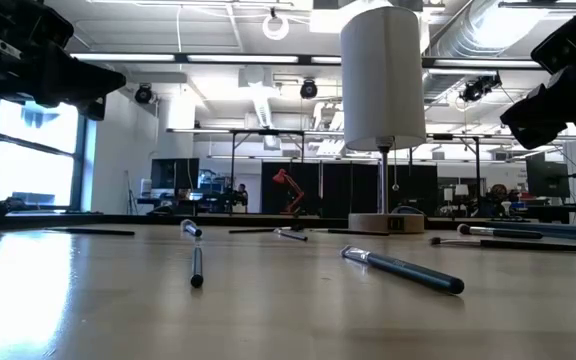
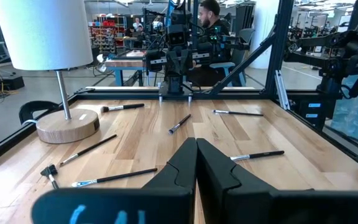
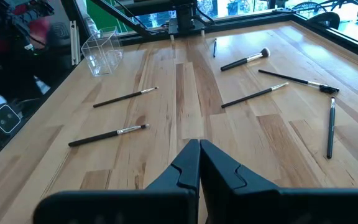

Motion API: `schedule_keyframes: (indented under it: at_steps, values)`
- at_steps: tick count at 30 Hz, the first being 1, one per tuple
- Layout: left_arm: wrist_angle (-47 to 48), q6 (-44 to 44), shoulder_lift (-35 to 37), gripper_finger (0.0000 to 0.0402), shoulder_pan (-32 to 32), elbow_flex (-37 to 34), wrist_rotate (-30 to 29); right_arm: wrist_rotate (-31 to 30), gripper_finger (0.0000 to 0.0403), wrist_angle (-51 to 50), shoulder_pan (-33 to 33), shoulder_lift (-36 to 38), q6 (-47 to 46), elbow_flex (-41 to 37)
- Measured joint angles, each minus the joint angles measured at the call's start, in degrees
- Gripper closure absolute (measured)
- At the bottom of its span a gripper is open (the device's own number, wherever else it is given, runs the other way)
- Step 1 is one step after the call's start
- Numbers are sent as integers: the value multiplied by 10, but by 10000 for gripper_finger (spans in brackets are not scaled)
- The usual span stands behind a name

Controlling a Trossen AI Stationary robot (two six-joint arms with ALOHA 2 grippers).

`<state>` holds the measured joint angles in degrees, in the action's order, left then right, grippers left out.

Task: Put items in baskets/containers

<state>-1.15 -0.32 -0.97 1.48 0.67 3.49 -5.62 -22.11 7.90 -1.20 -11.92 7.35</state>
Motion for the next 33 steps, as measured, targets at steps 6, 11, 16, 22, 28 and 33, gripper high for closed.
schedule_keyframes:
  at_steps: [6,11,16,22,28,33]
  values:
    - [0,0,0,401,0,0,0,0,398,0,0,0,0,1]
    - [0,0,0,401,0,0,0,0,398,0,0,0,0,1]
    - [0,0,0,401,0,0,0,0,398,0,0,0,0,1]
    - [0,0,0,401,0,0,-2,0,398,0,0,0,0,1]
    - [0,-2,0,401,0,0,-2,0,398,0,0,0,0,1]
    - [-5,-1,0,401,0,0,5,0,398,0,0,0,0,1]
